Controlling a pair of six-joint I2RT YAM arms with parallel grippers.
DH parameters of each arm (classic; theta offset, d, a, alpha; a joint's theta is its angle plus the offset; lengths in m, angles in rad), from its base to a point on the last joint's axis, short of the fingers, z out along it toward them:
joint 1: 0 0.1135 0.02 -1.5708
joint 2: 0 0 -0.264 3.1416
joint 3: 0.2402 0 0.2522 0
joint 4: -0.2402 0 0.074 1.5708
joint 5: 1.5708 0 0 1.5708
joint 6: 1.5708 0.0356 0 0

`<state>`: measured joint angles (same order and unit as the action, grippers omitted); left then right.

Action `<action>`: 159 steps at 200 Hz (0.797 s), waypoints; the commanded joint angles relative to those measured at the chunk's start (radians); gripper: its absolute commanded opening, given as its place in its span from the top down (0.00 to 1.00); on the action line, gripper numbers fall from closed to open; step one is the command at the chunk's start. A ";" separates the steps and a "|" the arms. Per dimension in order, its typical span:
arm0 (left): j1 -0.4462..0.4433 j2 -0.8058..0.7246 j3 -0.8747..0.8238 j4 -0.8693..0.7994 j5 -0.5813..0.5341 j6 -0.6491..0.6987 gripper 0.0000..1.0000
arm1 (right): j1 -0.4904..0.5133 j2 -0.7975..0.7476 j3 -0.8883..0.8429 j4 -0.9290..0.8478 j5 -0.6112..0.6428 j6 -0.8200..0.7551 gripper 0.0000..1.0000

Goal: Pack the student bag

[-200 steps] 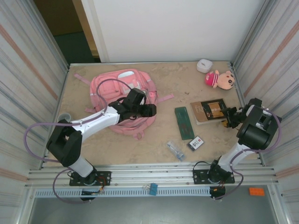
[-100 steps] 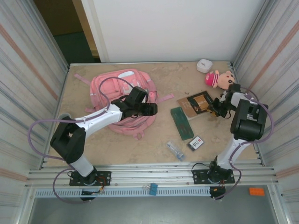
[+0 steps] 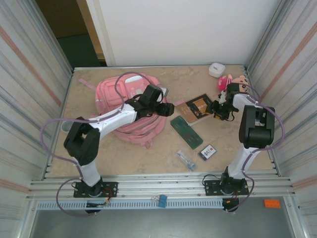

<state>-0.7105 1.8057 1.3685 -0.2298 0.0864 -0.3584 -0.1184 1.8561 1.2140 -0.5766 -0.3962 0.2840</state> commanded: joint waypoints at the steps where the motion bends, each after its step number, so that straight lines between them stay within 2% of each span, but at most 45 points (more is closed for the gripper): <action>1: 0.008 0.087 0.100 0.000 0.015 0.079 0.34 | -0.051 -0.111 -0.070 0.014 -0.085 0.165 0.42; 24: 0.009 0.183 0.184 -0.016 0.033 0.076 0.35 | -0.037 -0.161 -0.202 0.196 -0.290 0.295 0.40; 31: 0.012 0.210 0.204 -0.017 0.041 0.071 0.35 | -0.026 -0.159 -0.221 0.222 -0.313 0.323 0.40; 67: 0.037 0.336 0.301 -0.020 0.063 0.030 0.36 | 0.038 -0.151 -0.259 0.225 -0.257 0.377 0.39; 101: 0.045 0.433 0.390 -0.015 0.077 0.021 0.38 | 0.057 -0.155 -0.275 0.253 -0.247 0.395 0.35; 159: 0.041 0.585 0.554 -0.064 0.095 -0.005 0.41 | 0.071 -0.114 -0.255 0.251 -0.242 0.398 0.36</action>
<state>-0.6643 2.3451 1.8626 -0.2604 0.1585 -0.3412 -0.0589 1.7149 0.9443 -0.3126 -0.6304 0.6727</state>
